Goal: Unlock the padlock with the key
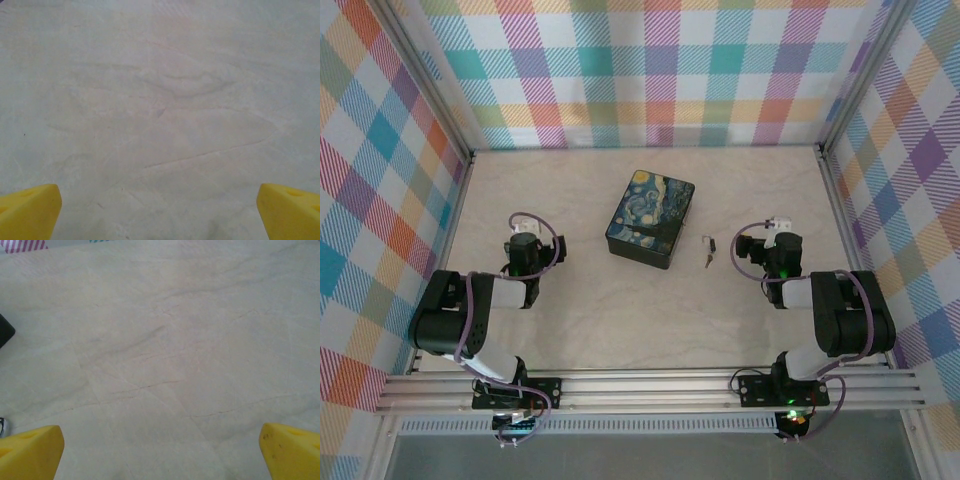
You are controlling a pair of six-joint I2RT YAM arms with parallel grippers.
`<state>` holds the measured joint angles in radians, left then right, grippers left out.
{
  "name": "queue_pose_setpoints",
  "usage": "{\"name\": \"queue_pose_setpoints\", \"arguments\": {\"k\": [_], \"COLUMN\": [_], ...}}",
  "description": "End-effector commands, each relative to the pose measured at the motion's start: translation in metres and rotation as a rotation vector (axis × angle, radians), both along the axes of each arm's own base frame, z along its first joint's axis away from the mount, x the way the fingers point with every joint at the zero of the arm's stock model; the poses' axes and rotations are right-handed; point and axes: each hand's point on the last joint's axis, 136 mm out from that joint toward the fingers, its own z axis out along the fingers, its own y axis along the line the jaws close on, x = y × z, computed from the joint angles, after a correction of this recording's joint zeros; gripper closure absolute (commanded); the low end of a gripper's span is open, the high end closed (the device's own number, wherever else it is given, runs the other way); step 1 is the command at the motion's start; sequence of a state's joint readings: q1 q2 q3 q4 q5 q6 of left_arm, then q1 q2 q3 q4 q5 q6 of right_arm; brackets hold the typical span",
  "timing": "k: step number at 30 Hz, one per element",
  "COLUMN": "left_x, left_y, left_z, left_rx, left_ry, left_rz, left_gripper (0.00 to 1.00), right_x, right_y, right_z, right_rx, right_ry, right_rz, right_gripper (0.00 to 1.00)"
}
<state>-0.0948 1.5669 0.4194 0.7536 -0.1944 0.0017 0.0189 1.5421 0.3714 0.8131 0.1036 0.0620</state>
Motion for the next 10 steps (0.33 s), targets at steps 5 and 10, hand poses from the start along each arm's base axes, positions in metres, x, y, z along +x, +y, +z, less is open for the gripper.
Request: {"name": "queue_pose_setpoints", "arguments": {"k": [5,10], "left_x": [0.0071,0.0071], "left_y": [-0.0034,-0.0089], "left_z": [0.0120,0.0120], "left_rx": [-0.003,-0.008], "left_ry": [-0.049,-0.049], "left_rz": [-0.034,-0.071], "left_gripper": [0.00,0.00], "right_x": [0.0112,0.0112], "right_y": [0.0015,0.0012], "right_z": [0.0226,0.0225], "right_rx": [-0.007,-0.007], "right_ry": [-0.080,-0.079], "right_rz": [0.020,0.019], "right_gripper": [0.00,0.00]}}
